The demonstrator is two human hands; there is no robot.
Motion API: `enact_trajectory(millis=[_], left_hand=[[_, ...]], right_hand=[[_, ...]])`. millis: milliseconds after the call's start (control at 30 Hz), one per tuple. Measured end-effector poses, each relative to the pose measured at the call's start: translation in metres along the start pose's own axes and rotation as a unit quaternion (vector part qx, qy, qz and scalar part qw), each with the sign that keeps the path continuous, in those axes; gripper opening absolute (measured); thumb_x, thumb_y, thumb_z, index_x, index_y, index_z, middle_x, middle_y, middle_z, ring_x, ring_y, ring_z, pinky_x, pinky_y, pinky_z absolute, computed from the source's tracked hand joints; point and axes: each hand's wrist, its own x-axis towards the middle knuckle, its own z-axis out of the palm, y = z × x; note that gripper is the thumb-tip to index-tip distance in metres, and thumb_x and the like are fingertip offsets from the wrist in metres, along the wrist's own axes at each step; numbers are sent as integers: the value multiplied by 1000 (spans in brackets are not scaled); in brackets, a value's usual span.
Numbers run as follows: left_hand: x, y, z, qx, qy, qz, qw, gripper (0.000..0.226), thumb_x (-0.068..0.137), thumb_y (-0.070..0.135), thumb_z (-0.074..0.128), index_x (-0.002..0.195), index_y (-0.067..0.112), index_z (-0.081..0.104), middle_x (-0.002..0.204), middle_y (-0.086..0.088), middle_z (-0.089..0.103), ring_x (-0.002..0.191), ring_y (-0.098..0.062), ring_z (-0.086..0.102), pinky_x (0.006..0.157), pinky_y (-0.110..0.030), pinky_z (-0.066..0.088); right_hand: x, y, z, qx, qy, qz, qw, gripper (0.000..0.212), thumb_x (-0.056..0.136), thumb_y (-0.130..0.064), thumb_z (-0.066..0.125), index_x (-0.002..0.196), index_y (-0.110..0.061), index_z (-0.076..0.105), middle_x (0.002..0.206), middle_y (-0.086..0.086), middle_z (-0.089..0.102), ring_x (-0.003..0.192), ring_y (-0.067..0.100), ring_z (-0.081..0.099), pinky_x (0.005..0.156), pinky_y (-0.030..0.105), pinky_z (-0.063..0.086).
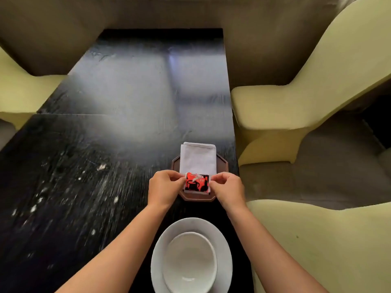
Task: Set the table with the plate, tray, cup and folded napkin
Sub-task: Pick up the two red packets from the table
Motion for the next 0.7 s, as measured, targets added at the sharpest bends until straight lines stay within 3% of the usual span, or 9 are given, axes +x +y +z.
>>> enact_trajectory(millis=[300, 600, 700], left_hand=[[-3, -19, 26, 37, 33, -27, 998, 12, 80, 20, 65, 85, 19, 77, 87, -2, 76, 84, -16, 67, 73, -23, 43], [-2, -18, 32, 45, 47, -26, 998, 15, 85, 21, 63, 91, 16, 76, 91, -3, 75, 85, -18, 66, 78, -30, 50], [-3, -20, 33, 52, 47, -25, 997, 15, 85, 22, 63, 91, 17, 75, 90, -2, 75, 82, -15, 65, 76, -28, 49]], right_hand=[[5, 20, 14, -91, 27, -40, 995, 11, 82, -12, 60, 87, -13, 70, 90, 3, 71, 79, 14, 56, 69, 20, 37], [7, 22, 20, -149, 65, -57, 985, 11, 85, -18, 57, 86, -18, 68, 91, 3, 72, 86, 24, 63, 76, 29, 46], [6, 26, 25, -191, 83, -82, 975, 12, 87, -21, 54, 85, -20, 67, 87, -1, 72, 85, 23, 61, 84, 31, 31]])
